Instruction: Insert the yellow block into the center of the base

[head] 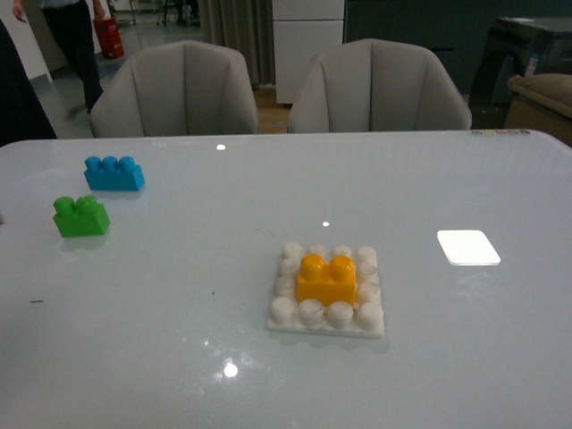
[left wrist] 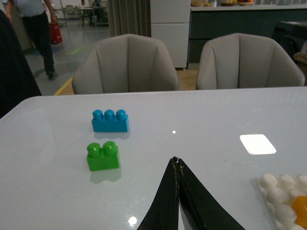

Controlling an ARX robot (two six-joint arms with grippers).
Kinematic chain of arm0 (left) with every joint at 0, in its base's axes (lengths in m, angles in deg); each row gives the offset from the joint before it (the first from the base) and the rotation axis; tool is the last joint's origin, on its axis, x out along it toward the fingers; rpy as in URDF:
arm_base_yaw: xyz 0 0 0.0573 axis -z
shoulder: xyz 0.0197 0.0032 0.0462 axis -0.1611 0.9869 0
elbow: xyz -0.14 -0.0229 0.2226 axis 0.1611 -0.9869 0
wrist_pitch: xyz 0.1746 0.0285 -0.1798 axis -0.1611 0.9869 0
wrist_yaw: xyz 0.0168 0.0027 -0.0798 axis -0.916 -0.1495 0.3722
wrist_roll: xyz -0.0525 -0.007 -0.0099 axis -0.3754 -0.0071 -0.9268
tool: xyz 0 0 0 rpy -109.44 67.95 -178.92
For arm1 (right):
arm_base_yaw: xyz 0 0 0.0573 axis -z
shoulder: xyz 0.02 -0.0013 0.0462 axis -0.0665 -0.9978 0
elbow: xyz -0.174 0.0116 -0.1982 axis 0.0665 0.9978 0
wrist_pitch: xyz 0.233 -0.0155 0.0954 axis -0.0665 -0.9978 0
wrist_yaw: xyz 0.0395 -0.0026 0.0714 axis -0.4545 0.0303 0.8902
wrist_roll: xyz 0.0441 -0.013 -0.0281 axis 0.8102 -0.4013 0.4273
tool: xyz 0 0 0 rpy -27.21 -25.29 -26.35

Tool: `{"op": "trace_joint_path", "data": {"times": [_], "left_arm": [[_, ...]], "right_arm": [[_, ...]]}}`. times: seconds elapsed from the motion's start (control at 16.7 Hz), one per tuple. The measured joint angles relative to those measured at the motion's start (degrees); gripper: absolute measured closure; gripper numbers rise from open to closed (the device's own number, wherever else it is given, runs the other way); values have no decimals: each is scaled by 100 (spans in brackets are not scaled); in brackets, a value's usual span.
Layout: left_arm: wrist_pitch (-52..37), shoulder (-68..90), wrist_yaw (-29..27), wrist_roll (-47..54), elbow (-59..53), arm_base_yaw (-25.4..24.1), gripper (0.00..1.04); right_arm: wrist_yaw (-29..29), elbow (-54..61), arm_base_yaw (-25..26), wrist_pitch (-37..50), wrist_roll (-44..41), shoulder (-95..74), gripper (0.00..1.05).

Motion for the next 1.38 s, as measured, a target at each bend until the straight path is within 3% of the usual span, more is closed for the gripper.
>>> {"op": "trace_joint_path", "data": {"times": [0.24,0.42,0.96,1.38], "left_arm": [[675,-1189,269,4,-579,-249,103],[1357,-2162,627,2,-846,-765,103],[3609,-4787,717,4,-1084,-706,103],[4830,-6057,717,4,-1086,-706,103]], "right_arm": [[0,0,0,0,0,0,6],[2,0,0,0,0,0,6],[0,0,0,0,2,0,6],[2,0,0,0,0,0,6]]}}
